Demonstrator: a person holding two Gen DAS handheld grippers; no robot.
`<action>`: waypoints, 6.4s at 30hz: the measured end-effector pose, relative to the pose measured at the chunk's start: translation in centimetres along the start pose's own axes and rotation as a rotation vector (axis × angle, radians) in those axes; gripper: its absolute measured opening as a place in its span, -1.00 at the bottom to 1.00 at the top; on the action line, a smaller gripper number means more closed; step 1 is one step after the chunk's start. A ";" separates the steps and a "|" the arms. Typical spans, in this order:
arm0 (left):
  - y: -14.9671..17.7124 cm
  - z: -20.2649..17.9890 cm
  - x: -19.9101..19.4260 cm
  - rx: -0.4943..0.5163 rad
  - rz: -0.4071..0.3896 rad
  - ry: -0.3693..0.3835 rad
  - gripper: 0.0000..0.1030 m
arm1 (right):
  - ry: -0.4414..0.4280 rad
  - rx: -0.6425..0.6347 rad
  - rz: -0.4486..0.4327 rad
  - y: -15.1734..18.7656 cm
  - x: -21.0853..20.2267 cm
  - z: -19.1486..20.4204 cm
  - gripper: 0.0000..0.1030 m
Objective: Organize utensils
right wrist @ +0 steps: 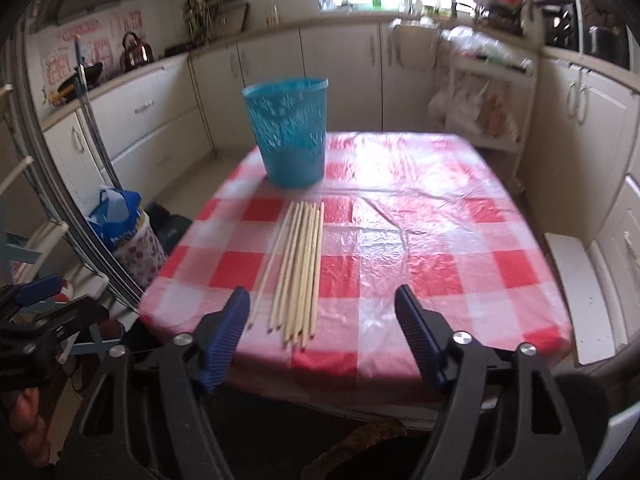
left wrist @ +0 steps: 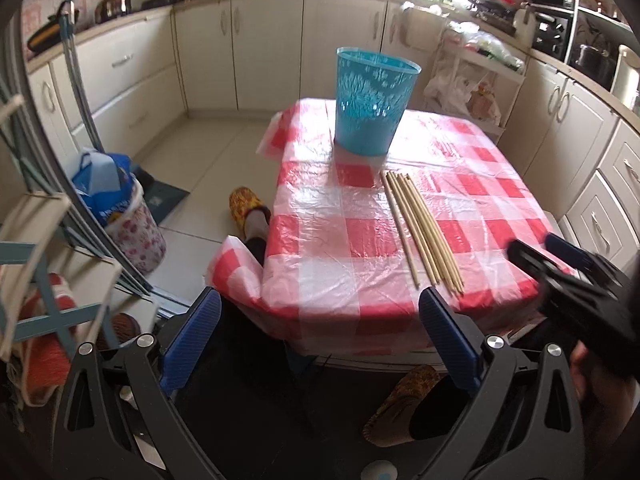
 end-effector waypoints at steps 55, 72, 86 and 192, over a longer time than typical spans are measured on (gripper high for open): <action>-10.1 -10.6 22.3 0.204 0.133 0.034 -0.25 | -0.039 -0.094 0.172 -5.2 15.2 -4.1 -0.85; -20.8 -8.2 6.7 0.056 -0.241 0.362 -0.91 | -0.218 0.215 0.086 -6.3 13.2 -7.0 -0.88; -39.6 -6.7 6.5 -0.140 -0.601 0.271 -0.91 | -0.261 0.288 0.004 -8.0 12.2 -7.8 -0.88; -7.3 -6.3 14.3 0.050 -0.022 0.093 0.53 | -0.016 0.073 0.086 -2.0 11.1 -5.3 -0.82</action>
Point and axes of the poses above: each gripper's, at about its wrist camera, not at the fingertips, and x roughly the way its jaws point, z to its left, y to its underside, the point moved 9 cm from there along x, roughly the way its jaws point, and after that the axes turned 3 degrees about -y, right-handed, at the moved point
